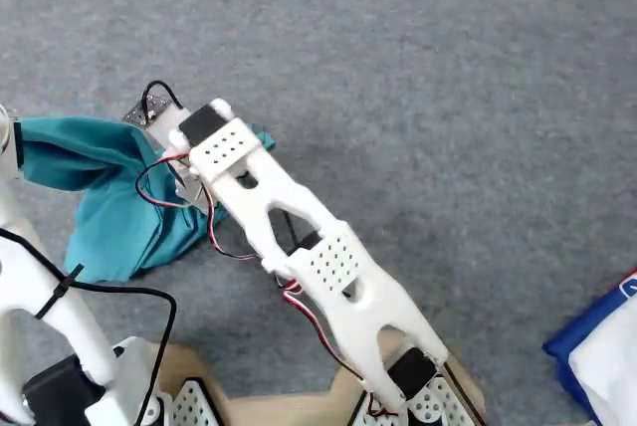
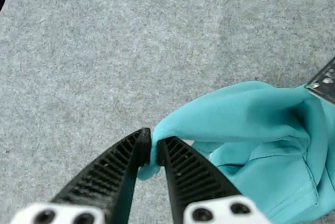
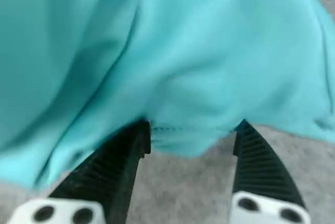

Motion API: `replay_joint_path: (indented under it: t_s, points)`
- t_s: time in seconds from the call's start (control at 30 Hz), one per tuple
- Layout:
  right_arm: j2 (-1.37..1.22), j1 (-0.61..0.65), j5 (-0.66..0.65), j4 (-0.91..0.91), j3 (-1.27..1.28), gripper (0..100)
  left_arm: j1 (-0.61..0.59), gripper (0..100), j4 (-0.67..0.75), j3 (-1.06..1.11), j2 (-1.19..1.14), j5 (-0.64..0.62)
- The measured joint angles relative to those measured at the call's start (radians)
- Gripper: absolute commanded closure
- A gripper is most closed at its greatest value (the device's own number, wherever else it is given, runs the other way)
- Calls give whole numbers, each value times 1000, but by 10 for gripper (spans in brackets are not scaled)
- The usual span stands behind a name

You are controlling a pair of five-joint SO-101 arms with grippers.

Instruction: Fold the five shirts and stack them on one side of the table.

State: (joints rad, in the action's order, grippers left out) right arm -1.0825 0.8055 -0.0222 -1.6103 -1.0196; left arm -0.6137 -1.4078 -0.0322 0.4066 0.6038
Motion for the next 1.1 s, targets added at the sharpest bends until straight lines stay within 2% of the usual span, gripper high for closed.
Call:
replay_joint_path:
  t_s: [0.1, 0.27, 0.47, 0.77, 0.97, 1.03, 1.1]
  points:
    - [-32, -11, 31, 5, -37, 998, 0, 980, 0, 0, 0, 0]
    - [-43, -78, 37, 5, -46, 993, 0, 980, 0, 0, 0, 0]
    - [-52, -181, 37, -34, -184, 993, 0, 980, 12, 64, -2, 0]
    - [-52, -327, 37, 37, -394, 993, -32, 980, 270, 367, -3, 0]
    - [-54, -405, 11, 167, -428, 987, -37, 980, 310, 463, -3, 0]
    - [-58, -405, -11, 232, -428, 938, -37, 980, 311, 497, -9, 0]
    - [-69, -397, -26, 298, -428, 847, -37, 980, 311, 529, -9, 0]
